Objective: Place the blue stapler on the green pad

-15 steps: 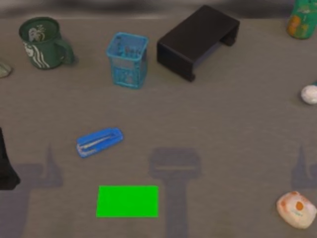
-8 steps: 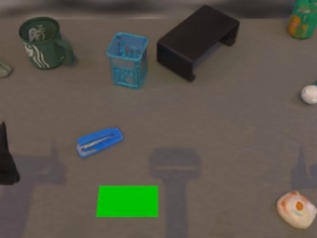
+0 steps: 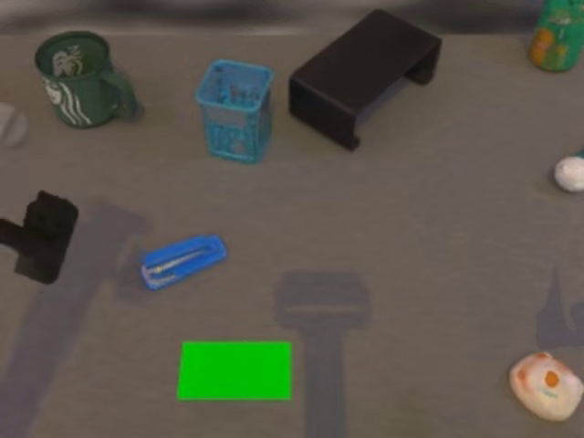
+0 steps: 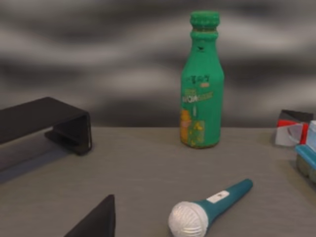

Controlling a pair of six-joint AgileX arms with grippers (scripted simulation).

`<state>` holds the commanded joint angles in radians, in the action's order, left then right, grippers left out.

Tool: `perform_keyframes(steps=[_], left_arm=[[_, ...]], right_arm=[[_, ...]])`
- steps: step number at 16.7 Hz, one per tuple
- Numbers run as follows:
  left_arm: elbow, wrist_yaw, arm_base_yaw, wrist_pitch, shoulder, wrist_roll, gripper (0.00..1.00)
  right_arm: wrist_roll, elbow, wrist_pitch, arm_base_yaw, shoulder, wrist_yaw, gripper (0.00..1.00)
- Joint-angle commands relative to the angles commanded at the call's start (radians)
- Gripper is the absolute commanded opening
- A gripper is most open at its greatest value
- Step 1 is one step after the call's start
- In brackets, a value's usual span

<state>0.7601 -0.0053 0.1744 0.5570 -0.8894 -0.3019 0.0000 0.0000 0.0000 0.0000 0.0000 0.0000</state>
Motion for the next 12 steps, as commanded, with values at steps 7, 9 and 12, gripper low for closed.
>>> perform_keyframes(steps=[7, 9, 12], left_arm=[[0.544, -0.004, 0.130, 0.418, -0.714, -0.223, 1.00], [0.673, -0.003, 0.160, 0.511, -0.861, -0.273, 1.00], [0.830, -0.001, 0.195, 0.614, -1.026, -0.332, 1.00]], right_arm=[[0.000, 0.000, 0.000, 0.000, 0.000, 0.000, 1.00], [0.000, 0.000, 0.000, 0.000, 0.000, 0.000, 1.00], [0.000, 0.000, 0.000, 0.000, 0.000, 0.000, 1.00]])
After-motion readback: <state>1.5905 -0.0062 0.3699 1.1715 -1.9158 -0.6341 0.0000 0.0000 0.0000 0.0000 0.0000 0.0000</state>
